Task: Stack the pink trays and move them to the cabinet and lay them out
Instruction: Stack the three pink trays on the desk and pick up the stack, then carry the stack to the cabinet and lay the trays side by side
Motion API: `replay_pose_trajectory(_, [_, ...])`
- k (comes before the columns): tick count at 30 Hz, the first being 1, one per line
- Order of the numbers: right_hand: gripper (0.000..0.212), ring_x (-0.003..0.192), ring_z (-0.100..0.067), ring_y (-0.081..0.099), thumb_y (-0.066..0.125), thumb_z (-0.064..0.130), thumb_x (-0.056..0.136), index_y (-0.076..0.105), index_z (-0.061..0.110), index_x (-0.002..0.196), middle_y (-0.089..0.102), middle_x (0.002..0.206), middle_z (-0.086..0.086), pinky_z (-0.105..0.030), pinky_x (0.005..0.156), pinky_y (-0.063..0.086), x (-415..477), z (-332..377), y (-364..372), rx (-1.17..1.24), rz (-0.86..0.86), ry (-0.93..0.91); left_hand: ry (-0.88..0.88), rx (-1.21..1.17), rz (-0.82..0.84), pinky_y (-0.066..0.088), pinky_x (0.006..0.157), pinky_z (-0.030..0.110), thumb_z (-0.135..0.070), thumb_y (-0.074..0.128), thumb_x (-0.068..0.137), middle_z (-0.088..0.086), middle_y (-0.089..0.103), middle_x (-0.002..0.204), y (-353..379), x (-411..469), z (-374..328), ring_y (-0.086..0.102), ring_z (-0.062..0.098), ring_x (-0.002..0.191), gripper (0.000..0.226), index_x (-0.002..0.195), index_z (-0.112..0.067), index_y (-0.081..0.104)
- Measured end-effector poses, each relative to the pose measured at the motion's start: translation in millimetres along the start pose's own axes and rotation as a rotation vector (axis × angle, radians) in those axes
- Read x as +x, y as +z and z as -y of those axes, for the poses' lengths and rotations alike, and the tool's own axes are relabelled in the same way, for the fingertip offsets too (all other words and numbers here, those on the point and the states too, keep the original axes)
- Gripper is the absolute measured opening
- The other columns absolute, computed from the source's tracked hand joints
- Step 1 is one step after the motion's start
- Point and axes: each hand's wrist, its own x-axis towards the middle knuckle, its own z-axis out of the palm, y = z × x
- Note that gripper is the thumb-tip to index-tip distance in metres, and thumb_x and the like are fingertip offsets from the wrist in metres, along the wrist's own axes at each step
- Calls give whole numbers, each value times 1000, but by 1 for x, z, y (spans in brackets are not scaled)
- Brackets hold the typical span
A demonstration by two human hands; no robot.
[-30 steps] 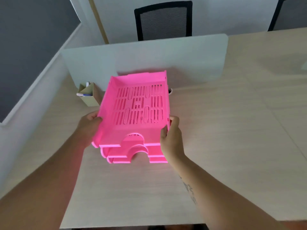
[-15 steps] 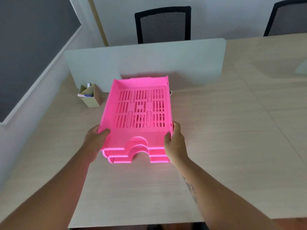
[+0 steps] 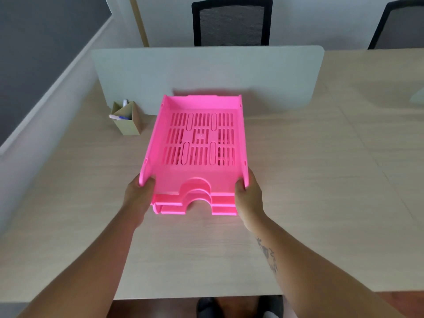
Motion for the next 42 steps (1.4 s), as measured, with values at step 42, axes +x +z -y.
replay_pose_trajectory(42, [67,94,-34,74,63,80,56,66,42,111,76,107,-7,-60,86,57,27,117,-47,389,310,168,123,-615,1,55,86,61,-62,64,77,17,75,107,-19,-61,-88,73,37,95,63,120,-16,63])
